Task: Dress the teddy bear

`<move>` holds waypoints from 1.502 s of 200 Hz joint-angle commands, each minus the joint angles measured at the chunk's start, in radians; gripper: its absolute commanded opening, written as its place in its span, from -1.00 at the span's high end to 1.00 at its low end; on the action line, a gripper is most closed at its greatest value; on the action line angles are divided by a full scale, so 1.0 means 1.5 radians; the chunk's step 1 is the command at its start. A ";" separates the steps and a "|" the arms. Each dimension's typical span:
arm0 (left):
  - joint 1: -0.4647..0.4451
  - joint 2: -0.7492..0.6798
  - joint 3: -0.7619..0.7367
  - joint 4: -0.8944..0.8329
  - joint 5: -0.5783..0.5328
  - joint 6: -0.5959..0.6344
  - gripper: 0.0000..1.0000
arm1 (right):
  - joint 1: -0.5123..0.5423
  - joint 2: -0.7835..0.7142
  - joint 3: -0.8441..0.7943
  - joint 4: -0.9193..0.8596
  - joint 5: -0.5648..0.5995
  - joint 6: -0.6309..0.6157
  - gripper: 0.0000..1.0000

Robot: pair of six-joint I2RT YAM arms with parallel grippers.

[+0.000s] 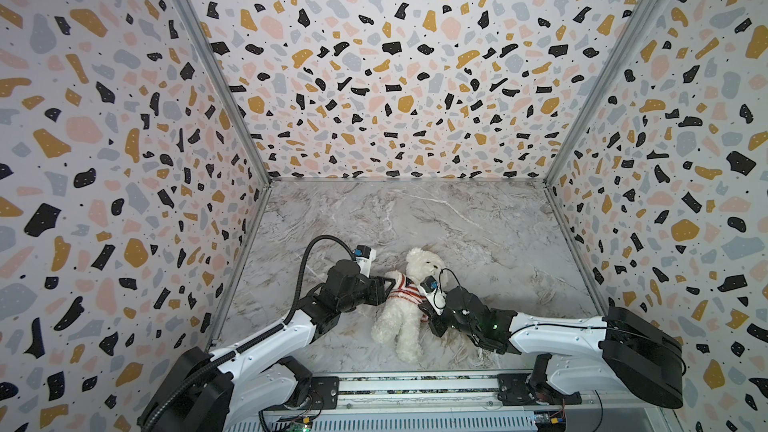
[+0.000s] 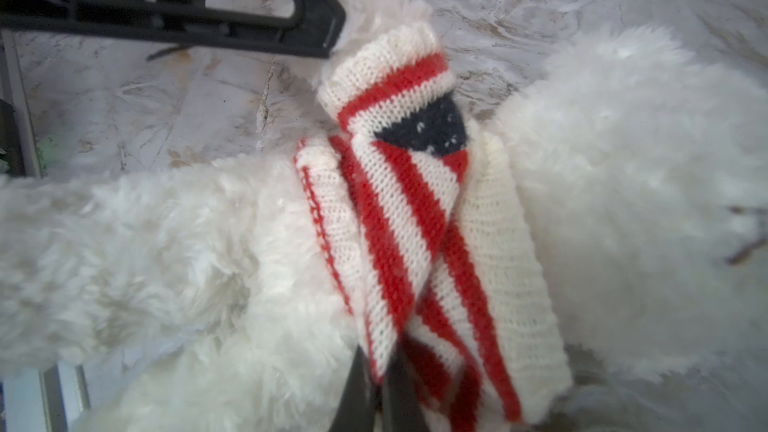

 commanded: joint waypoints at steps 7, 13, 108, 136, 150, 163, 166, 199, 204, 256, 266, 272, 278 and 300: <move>-0.009 0.018 0.005 0.044 -0.001 0.003 0.23 | 0.004 0.002 0.008 0.004 -0.003 -0.002 1.00; -0.009 0.019 0.006 0.044 -0.009 0.000 0.36 | 0.004 0.001 0.008 0.004 -0.003 -0.002 1.00; 0.005 -0.066 0.024 -0.039 -0.095 -0.004 1.00 | -0.008 -0.092 -0.056 -0.035 0.054 0.034 1.00; 0.007 -0.063 0.014 0.007 -0.012 -0.013 1.00 | -0.018 -0.094 -0.050 -0.038 0.055 0.031 1.00; 0.007 -0.062 -0.006 0.074 0.053 -0.038 1.00 | -0.019 -0.079 -0.037 -0.038 0.048 0.023 1.00; 0.006 -0.062 -0.020 0.124 0.094 -0.068 1.00 | -0.019 -0.065 -0.026 -0.037 0.038 0.015 1.00; 0.006 -0.063 -0.021 0.132 0.100 -0.073 1.00 | -0.019 -0.062 -0.024 -0.037 0.037 0.013 1.00; 0.005 -0.074 -0.033 0.171 0.128 -0.112 1.00 | -0.011 -0.068 -0.013 -0.013 0.009 -0.022 0.94; 0.005 -0.077 -0.036 0.171 0.124 -0.114 1.00 | -0.004 -0.078 -0.015 -0.003 0.005 -0.034 0.88; 0.005 -0.055 -0.048 0.129 0.051 -0.098 1.00 | 0.029 -0.186 -0.042 0.080 -0.067 -0.133 0.46; 0.005 -0.047 -0.053 0.140 0.049 -0.099 1.00 | 0.028 -0.190 -0.036 0.074 -0.068 -0.143 0.41; 0.005 -0.044 -0.057 0.149 0.050 -0.103 1.00 | 0.027 -0.188 -0.031 0.067 -0.063 -0.145 0.36; 0.005 -0.042 -0.061 0.154 0.048 -0.105 1.00 | 0.024 -0.183 -0.024 0.056 -0.058 -0.146 0.31; 0.005 -0.042 -0.066 0.156 0.044 -0.105 1.00 | 0.002 -0.138 0.018 0.010 -0.054 -0.150 0.28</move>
